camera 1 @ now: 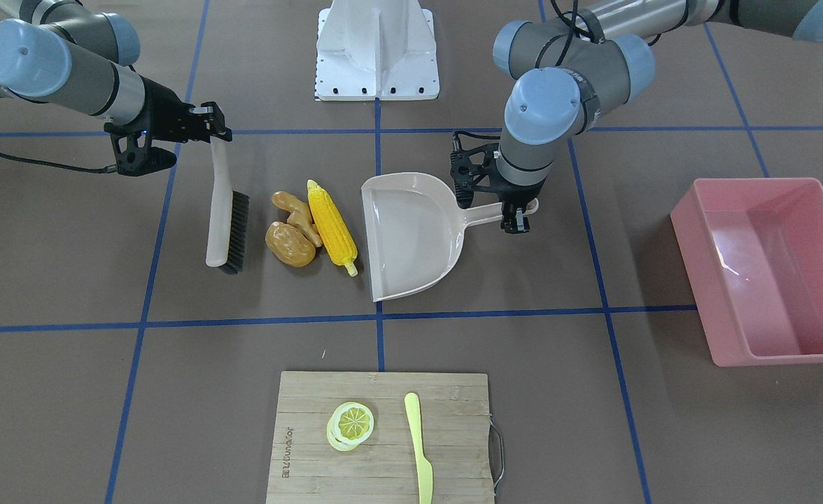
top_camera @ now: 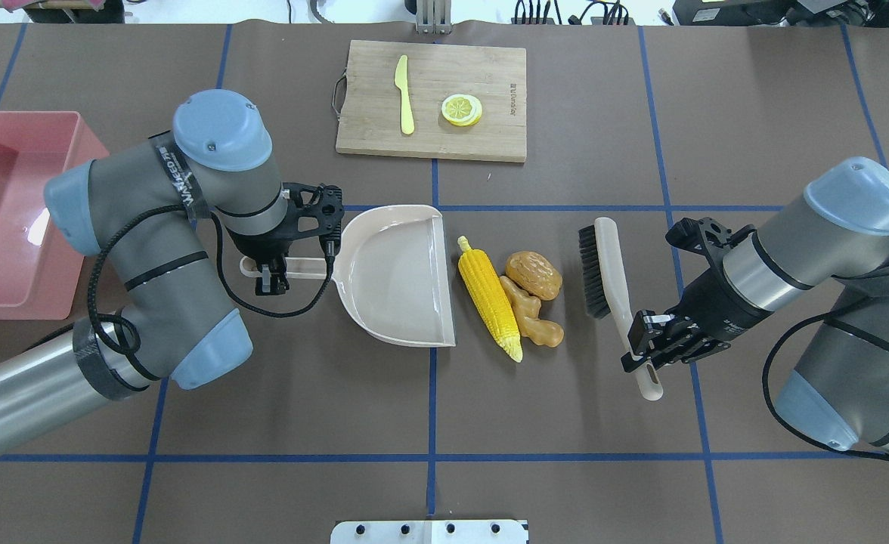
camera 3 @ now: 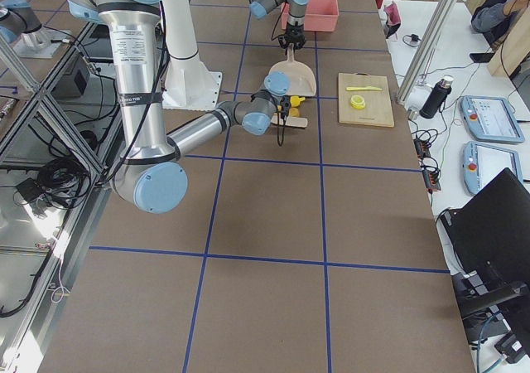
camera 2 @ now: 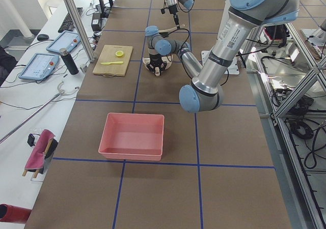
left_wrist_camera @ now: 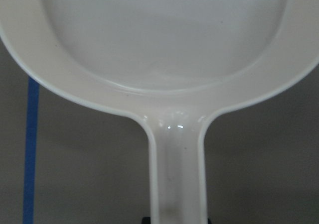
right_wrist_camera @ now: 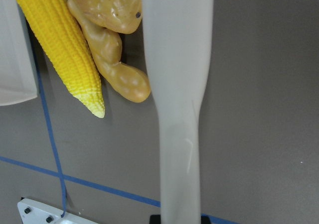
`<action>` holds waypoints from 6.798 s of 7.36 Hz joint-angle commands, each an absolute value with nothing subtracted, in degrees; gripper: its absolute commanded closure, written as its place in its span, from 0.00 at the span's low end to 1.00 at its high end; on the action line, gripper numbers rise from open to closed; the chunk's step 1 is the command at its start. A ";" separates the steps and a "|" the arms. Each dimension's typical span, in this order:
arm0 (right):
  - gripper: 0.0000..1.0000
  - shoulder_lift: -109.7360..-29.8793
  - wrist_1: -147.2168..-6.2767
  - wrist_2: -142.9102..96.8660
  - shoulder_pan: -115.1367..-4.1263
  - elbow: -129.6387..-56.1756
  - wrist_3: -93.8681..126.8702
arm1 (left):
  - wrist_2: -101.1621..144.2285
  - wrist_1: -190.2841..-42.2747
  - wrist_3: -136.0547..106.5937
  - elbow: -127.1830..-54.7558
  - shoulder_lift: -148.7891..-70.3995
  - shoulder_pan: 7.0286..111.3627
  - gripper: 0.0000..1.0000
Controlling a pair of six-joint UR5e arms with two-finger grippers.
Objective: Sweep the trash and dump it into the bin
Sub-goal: 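Slide the dustpan toward the corn while the right gripper brings the brush beside it, then sweep the corn and ginger into the dustpan with the right gripper's brush, then sweep the brush again toward the dustpan with the right gripper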
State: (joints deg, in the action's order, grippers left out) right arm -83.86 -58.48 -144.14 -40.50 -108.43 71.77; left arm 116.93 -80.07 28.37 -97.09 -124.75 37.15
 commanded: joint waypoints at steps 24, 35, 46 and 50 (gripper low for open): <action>1.00 -67.07 -50.98 -135.53 -28.04 -96.50 75.05 | 116.10 -73.30 22.67 -95.27 -129.37 34.37 1.00; 1.00 -81.91 -50.89 -141.59 -32.62 -112.04 93.10 | 114.70 -73.48 23.03 -95.71 -129.11 32.36 1.00; 1.00 -75.52 -51.15 -133.07 -18.28 -107.15 101.42 | 111.01 -74.18 23.38 -96.85 -128.67 30.06 1.00; 1.00 -71.29 -51.50 -133.33 -20.21 -105.12 101.16 | 110.92 -72.43 24.25 -97.03 -128.67 30.41 1.00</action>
State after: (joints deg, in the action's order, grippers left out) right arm -72.57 -51.54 -133.33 -19.65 -105.69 101.27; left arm 110.92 -72.92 23.63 -96.98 -128.67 30.32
